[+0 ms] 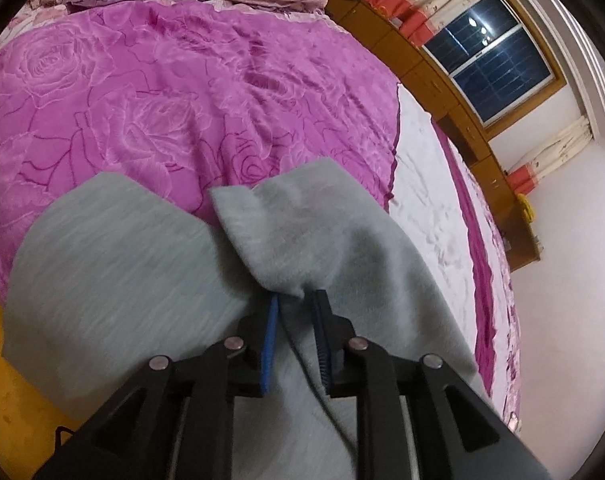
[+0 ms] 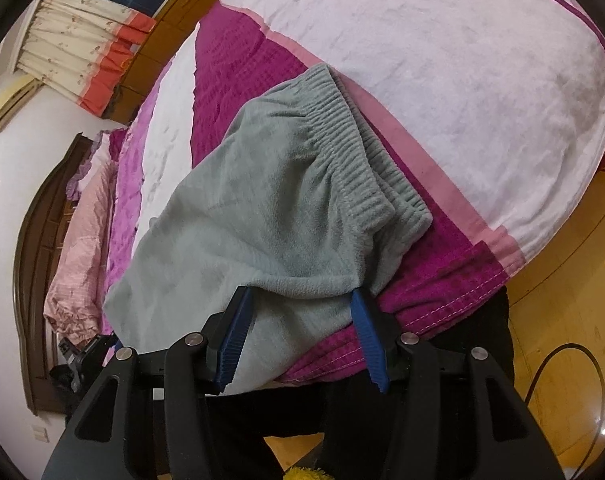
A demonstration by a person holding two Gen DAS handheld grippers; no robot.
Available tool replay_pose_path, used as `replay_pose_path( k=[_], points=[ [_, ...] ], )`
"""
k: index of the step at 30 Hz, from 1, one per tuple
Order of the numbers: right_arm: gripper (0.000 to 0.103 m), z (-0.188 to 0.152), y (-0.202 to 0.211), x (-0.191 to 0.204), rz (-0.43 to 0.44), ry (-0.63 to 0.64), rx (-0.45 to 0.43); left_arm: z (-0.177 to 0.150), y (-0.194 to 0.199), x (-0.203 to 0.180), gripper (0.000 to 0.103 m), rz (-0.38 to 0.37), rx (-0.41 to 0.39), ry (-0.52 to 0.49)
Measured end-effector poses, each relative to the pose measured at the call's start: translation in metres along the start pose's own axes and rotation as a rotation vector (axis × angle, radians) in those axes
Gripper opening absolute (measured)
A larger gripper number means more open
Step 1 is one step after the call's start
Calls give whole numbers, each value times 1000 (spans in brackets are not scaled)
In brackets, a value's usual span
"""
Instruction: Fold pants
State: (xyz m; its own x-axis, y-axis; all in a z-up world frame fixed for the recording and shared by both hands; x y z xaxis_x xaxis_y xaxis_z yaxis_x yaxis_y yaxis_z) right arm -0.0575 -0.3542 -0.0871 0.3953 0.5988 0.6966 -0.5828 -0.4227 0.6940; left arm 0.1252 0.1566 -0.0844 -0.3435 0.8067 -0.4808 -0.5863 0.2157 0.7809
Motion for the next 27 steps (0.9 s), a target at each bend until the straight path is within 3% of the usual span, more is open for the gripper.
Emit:
replay_pose_path(
  k=[4,7,13,16,18,19,21,27],
  points=[
    [44,2,5,1,-7,8,-21,4,-3,-2,18,-27,-11,11],
    [44,8,9,-1,-9,2,-54,6,-1,-6,6,-6,-12,-44],
    [44,22,7,-7,-20,-15,-93,7,25,-18,4,-5,-63,-101],
    [31,27,10,-5,-30,1,-102,10,45,-21,4,-16,-86,-109],
    [11,30,16,-3,-44,18,-111,12,62,-24,4,-18,-109,-124],
    [8,33,21,-1,-40,31,-123,13,72,-25,4,-17,-122,-133],
    [2,41,35,4,-39,63,-158,14,88,-27,4,-19,-143,-146],
    [0,54,66,29,-16,186,-220,4,131,-17,4,8,-173,-170]
  ],
)
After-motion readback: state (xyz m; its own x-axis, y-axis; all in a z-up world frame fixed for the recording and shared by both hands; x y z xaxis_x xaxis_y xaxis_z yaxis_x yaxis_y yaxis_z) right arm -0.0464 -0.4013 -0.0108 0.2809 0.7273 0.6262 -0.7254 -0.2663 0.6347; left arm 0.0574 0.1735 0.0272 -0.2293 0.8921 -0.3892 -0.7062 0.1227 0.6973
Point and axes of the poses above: each gripper's, at about its wrist camera, not at the fingertips, and y roughly against the way its jaws point, x to its left, z to its top, the point moved 8 cm from there along -y, roughly the way its jaws point, and after that the axes turned 7 degrees about z, right-handed, at the moved point
